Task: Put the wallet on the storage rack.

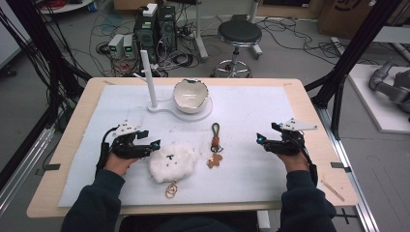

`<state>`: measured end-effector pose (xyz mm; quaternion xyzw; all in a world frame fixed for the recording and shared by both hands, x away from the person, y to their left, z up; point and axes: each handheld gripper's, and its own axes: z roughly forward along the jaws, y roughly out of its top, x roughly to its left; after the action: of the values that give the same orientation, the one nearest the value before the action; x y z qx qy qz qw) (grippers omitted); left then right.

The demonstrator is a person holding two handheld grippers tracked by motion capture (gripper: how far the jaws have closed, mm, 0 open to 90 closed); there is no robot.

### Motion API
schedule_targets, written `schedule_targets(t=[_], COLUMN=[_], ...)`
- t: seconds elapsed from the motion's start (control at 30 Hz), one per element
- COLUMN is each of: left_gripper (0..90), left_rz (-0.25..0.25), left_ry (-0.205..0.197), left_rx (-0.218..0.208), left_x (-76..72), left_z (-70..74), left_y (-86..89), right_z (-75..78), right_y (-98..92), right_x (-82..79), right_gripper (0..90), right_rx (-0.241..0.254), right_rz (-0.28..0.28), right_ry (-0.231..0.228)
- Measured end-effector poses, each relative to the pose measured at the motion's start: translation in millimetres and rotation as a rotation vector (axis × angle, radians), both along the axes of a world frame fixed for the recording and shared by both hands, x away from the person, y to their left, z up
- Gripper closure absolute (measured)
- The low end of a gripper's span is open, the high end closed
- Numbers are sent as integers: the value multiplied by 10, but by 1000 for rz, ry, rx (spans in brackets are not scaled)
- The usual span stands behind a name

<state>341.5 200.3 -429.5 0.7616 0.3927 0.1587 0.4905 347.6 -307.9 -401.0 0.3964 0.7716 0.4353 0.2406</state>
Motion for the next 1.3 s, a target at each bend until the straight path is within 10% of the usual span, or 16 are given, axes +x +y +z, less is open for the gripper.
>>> schedule_targets(t=[0.27, 0.7, 0.97, 1.3], left_gripper=[315, 435, 765, 798], left_rz=[-44, -244, -209, -150], left_ry=[100, 221, 184, -60], left_rx=[78, 62, 29, -161], left_x=[47, 24, 22, -62], left_z=[-113, -179, -50, 213], left_y=[-78, -190, -126, -85], right_z=[-10, -45, -58, -61], right_y=[50, 91, 131, 282], right_x=[-5, 15, 20, 9], right_gripper=[242, 243, 243, 243], right_rx=[-15, -30, -17, 67], right_rz=[19, 40, 67, 150], right_ry=[11, 35, 39, 67])
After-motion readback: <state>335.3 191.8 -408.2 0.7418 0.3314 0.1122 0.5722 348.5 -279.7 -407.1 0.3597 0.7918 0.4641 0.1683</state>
